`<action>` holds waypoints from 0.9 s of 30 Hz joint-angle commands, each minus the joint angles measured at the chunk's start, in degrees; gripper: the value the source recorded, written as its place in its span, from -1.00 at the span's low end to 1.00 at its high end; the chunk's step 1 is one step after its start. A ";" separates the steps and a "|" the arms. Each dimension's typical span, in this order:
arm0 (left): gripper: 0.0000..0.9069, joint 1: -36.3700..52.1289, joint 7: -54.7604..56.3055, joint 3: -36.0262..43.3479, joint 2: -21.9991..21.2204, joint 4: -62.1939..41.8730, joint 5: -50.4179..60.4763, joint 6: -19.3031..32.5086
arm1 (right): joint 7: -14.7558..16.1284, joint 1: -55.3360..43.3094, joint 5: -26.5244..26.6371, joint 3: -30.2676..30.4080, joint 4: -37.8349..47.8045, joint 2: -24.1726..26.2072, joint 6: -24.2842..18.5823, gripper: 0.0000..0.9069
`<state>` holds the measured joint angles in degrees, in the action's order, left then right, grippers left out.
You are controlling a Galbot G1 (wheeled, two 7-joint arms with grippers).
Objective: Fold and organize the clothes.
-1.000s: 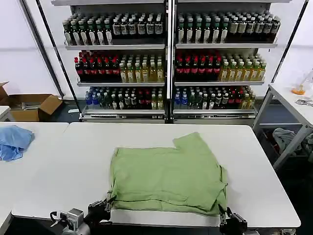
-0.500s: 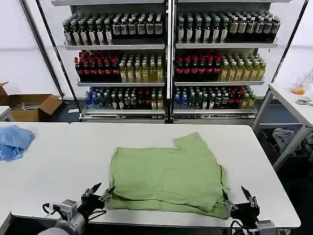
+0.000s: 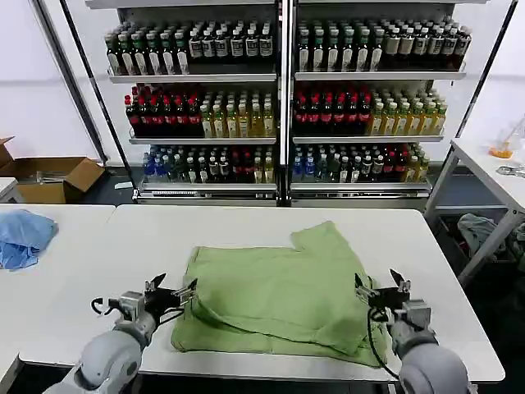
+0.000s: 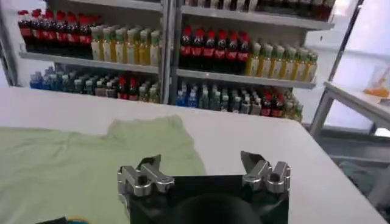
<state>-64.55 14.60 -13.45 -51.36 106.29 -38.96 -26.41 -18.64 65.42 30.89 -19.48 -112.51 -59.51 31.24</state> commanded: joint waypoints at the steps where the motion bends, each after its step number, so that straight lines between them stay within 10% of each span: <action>1: 1.00 19.83 0.98 11.21 -2.26 -15.43 -0.76 -0.97 | -0.91 -22.10 5.07 10.22 17.82 -1.61 1.53 1.00; 27: 1.00 29.50 0.63 18.05 -6.43 -26.96 -6.73 -2.98 | 0.38 -36.34 7.60 15.74 43.47 -11.14 1.84 1.00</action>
<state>-38.44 15.24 2.65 -57.11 82.90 -44.47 -29.02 -18.38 33.87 37.77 -5.16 -78.11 -68.38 32.92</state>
